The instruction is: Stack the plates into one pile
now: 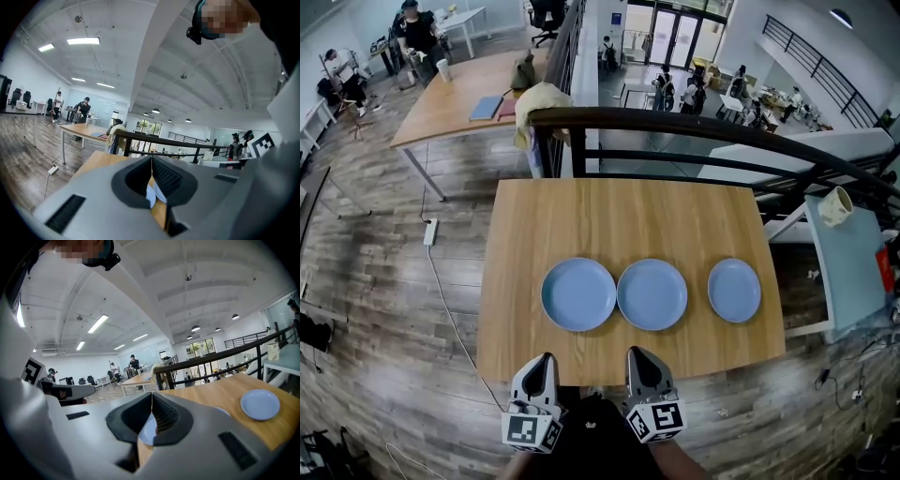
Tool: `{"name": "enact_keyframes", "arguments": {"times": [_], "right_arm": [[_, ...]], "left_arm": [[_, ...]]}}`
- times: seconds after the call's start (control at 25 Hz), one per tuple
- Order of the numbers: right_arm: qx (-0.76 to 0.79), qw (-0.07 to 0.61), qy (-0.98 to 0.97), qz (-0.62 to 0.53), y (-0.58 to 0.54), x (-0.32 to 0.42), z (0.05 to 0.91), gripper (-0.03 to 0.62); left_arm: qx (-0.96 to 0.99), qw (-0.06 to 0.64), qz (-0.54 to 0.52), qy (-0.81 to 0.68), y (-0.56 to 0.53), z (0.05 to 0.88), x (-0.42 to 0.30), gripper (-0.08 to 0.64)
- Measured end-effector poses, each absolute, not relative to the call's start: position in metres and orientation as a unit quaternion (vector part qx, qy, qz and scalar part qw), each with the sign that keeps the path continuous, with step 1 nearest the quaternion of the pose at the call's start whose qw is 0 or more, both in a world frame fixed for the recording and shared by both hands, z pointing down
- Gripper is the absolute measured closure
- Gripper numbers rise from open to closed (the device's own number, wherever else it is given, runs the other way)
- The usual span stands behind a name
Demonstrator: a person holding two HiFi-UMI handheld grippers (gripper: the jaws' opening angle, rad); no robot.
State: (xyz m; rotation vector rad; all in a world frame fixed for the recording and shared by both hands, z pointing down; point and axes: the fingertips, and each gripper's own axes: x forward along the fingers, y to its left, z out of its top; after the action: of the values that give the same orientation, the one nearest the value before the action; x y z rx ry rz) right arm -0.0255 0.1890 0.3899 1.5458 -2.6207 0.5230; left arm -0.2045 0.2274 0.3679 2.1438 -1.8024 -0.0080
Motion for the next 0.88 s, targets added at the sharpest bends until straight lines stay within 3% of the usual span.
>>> {"name": "enact_keyframes", "arguments": {"times": [0.88], "right_arm": [[0.538,0.090,-0.799,0.254,0.099,-0.065,0.490,0.561]], "left_arm": [[0.765,0.232,0.061,-0.597,0.111,0.465,-0.257,0.535]]}}
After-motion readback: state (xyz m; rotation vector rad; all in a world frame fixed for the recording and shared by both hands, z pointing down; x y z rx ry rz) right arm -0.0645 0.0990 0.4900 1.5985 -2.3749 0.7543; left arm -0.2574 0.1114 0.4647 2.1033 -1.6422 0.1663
